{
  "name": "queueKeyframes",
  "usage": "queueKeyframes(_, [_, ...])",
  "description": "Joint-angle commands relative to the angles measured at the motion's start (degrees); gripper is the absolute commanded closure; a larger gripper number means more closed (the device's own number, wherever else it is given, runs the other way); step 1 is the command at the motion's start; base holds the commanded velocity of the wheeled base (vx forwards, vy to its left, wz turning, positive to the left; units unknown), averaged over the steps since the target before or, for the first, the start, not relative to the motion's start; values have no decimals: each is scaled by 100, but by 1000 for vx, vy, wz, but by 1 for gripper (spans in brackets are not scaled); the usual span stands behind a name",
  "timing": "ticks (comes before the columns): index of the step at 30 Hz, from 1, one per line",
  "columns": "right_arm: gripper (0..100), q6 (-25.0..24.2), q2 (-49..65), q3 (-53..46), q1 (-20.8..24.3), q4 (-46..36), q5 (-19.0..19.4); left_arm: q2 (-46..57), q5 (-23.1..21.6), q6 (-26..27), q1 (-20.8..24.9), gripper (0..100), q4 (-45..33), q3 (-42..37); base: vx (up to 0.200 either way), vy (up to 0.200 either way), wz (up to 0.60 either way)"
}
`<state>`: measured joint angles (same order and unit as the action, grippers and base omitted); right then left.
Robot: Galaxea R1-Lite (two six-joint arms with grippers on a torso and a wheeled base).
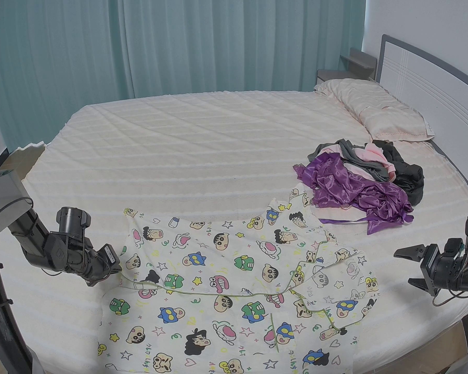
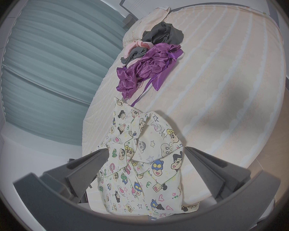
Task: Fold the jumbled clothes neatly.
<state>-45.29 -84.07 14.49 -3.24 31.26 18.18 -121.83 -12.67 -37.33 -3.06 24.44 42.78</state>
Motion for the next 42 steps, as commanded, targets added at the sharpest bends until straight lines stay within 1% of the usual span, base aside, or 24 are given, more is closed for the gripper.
queueKeyframes(1, [0, 2, -5, 1, -1, 3, 11, 160, 10, -38, -28, 100, -10, -129, 0, 0, 0])
queueKeyframes(6, [0, 2, -5, 1, -1, 3, 11, 336, 291, -38, -19, 100, -1, -393, 0, 0, 0])
queueKeyframes(11, [0, 2, -13, 1, -1, 3, 11, 485, 326, -38, -37, 100, 26, -674, 0, 0, 0])
queueKeyframes(18, [0, 2, -5, -8, -1, 3, 11, 503, 511, -38, -37, 100, 34, -788, 0, 0, 0])
queueKeyframes(29, [0, 2, -5, -8, 8, -6, 11, 511, 634, -47, -37, 100, 43, -850, 0, 0, 0])
queueKeyframes(30, [0, 2, -5, -8, 8, -6, 11, 511, 634, -47, -28, 0, 52, -885, 0, 0, 0])
queueKeyframes(36, [0, 11, -5, -26, 8, -6, 2, 626, 634, -73, -54, 0, 34, -929, 0, 0, 0])
queueKeyframes(42, [0, 73, -5, -96, 17, -6, -7, 1373, 537, -389, -54, 0, 34, -1298, 0, 0, 0])
